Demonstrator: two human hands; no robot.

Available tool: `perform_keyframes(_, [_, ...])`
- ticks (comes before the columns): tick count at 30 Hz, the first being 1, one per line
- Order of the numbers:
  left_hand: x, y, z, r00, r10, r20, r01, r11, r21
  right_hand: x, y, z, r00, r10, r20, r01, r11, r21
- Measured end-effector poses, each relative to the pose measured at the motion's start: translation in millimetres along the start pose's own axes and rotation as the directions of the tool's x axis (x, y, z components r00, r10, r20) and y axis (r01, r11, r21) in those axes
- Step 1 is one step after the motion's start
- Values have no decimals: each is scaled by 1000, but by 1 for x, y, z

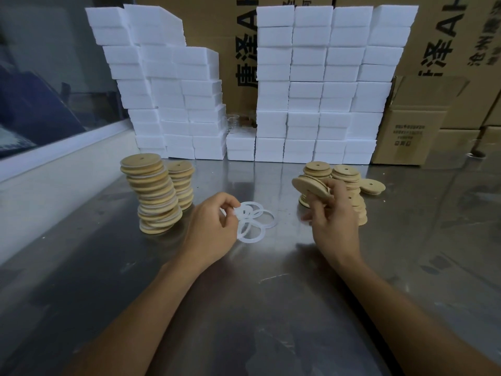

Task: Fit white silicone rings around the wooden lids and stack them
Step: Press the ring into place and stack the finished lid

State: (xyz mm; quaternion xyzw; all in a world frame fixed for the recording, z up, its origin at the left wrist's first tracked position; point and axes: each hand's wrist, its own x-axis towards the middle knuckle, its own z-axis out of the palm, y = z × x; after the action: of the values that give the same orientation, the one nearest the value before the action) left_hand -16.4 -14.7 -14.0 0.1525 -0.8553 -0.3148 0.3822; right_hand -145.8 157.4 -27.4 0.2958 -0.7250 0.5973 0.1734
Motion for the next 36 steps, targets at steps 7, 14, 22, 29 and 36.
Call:
perform_keyframes(7, [3,6,-1,981,-185,64,195,945,-264,-7,1,9,988,30,151,-37,999,41])
perform_keyframes(14, [0,11,3,948,-273,164,319,826,-465,-7,-6,8,954,119,276,-187,953,238])
perform_keyframes(22, [-3,17,8,911,-345,226,412,730,-545,-15,-11,18,940,27,341,-75,989,128])
perform_keyframes(29, [-3,20,3,911,-243,332,405,674,-618,-15,-10,18,943,64,326,-115,983,140])
perform_keyframes(36, [-5,15,11,906,-291,307,419,711,-564,-17,-13,19,942,-64,330,11,987,160])
